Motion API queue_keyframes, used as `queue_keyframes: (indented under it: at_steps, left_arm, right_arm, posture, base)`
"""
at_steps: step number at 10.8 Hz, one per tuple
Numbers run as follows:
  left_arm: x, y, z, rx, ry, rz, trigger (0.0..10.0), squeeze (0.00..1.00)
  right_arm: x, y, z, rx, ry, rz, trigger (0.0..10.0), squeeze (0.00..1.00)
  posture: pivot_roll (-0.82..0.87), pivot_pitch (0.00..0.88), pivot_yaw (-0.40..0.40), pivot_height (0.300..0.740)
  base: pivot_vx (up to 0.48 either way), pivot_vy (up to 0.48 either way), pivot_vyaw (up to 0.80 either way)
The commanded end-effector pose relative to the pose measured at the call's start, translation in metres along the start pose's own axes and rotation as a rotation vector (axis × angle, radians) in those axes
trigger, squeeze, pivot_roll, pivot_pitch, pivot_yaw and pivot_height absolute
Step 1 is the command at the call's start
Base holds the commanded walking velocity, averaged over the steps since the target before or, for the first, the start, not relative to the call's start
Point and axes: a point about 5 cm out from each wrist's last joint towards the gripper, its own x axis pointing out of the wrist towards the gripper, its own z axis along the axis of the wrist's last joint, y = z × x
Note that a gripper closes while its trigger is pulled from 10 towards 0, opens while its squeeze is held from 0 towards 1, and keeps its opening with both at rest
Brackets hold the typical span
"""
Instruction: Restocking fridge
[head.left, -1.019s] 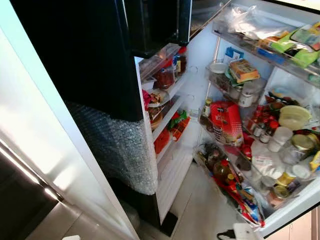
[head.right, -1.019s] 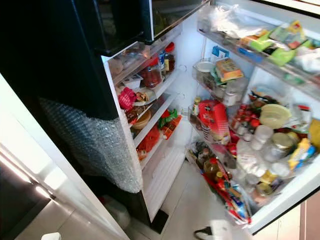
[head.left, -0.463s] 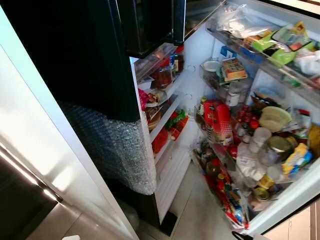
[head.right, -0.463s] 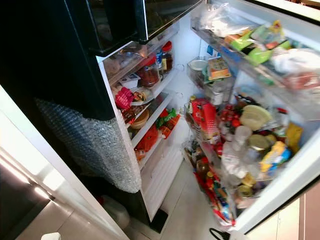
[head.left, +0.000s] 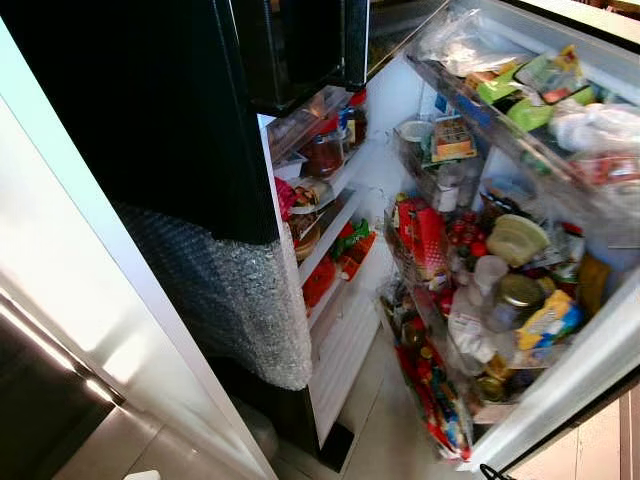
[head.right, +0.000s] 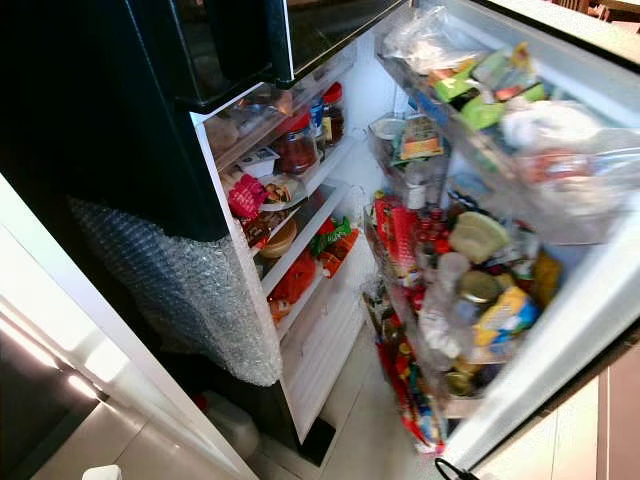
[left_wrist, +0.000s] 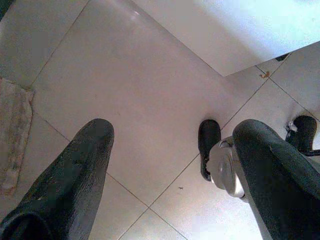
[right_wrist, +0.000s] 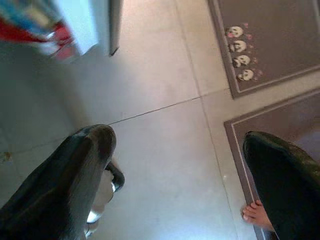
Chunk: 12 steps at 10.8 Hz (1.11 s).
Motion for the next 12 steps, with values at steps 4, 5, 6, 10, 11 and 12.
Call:
queue_keyframes:
  at_steps: [4,5,6,10,11,12]
  left_arm:
    - [0.000,0.000,-0.003,0.017,0.014,-0.001,10.0,0.00]
    - [0.000,0.001,-0.003,0.017,0.014,-0.001,10.0,0.00]
    - [0.000,0.000,-0.003,0.019,0.014,-0.002,10.0,0.00]
    - [0.000,0.001,-0.002,0.028,0.014,-0.005,10.0,0.00]
    - [0.000,0.001,-0.002,0.029,0.014,-0.005,10.0,0.00]
    - [0.000,0.001,-0.002,0.035,0.014,-0.006,10.0,0.00]
  right_arm:
    - [-0.005,-0.002,-0.004,0.125,-0.003,-0.140,10.0,0.00]
    - [-0.005,-0.002,-0.004,0.137,-0.009,-0.162,10.0,0.00]
    - [-0.006,-0.002,-0.004,0.139,-0.013,-0.167,10.0,0.00]
    - [-0.008,-0.003,-0.005,0.170,-0.024,-0.225,10.0,0.00]
    - [0.024,-0.100,0.019,0.193,-0.066,-0.309,10.0,0.00]
    - [0.025,-0.106,0.023,0.182,-0.081,-0.347,10.0,0.00]
  posture:
    - [-0.08,0.000,0.055,0.740]
    - [-0.08,0.000,0.055,0.740]
    - [-0.08,0.000,0.055,0.740]
    - [-0.08,0.000,0.057,0.740]
    - [-0.08,0.000,0.059,0.740]
    - [-0.08,0.000,0.062,0.740]
  base:
    - [0.000,0.000,0.00]
    - [0.000,0.000,0.00]
    - [0.000,0.000,0.00]
    - [0.000,0.000,0.00]
    - [0.000,0.000,0.00]
    - [0.000,0.000,0.00]
